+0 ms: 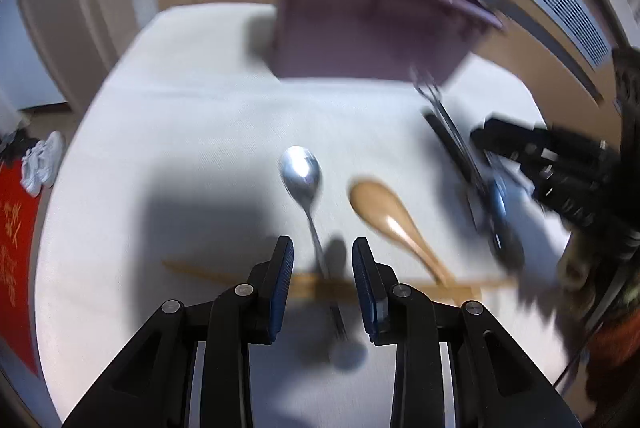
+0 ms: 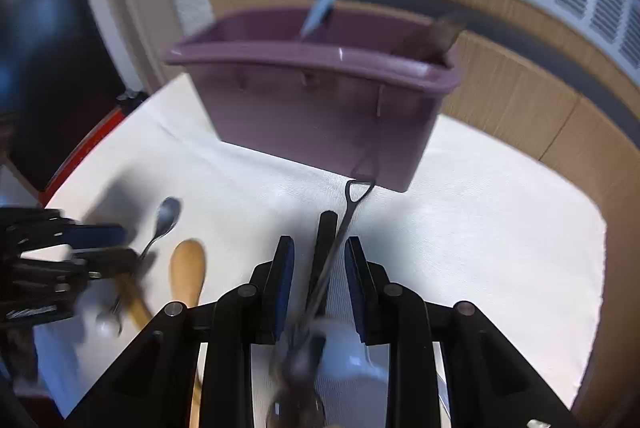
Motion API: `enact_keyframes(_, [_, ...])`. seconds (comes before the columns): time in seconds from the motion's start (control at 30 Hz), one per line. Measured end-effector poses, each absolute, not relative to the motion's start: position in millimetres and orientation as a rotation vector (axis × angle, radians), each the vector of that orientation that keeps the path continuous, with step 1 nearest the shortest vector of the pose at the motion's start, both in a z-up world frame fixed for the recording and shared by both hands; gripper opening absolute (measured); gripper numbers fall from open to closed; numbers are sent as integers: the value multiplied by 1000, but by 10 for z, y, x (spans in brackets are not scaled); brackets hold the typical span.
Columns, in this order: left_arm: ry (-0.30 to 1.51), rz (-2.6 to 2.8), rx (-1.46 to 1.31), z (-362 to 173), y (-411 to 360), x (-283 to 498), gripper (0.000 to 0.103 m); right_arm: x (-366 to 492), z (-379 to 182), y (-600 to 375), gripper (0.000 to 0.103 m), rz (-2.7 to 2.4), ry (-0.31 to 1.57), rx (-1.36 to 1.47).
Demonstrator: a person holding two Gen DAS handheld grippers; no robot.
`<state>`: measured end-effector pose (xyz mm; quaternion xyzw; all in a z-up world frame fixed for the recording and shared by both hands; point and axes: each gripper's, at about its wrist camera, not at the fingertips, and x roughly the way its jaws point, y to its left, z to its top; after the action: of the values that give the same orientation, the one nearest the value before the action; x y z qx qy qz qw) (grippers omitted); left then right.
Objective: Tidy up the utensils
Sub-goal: 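Grasp the white ball-handled spoon with the left tool while the right tool grasps a wooden chopstick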
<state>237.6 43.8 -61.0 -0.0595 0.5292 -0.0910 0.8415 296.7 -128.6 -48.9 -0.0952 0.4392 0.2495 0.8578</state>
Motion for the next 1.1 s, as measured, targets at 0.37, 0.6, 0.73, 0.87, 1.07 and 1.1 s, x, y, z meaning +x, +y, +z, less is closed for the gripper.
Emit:
enact_keyframes(0.37, [978,-96,-125,-808,261,1628,31,2517,-359,-1513,25,556,847,-227])
enact_keyframes(0.6, [913,-87,-148,-682,304,1662,22,2255,-316,-1340,25,700,844,-245])
enact_keyframes(0.73, [793,-43,-121,-335,532,1603,22,2137,-333,-1111,25,903,894,-260])
enact_keyframes(0.87, [761,-39,-160,-174,754,1676,22,2113,-452,-717,25,918,898,-381])
enact_keyframes(1.07, [730,-58,-185,-12,880,1728,22,2267,-712,-228,23,787,808,-608])
enact_keyframes(1.1, [723,-62,-185,19,886,1719,22,2359,-763,-192,22,760,823,-615])
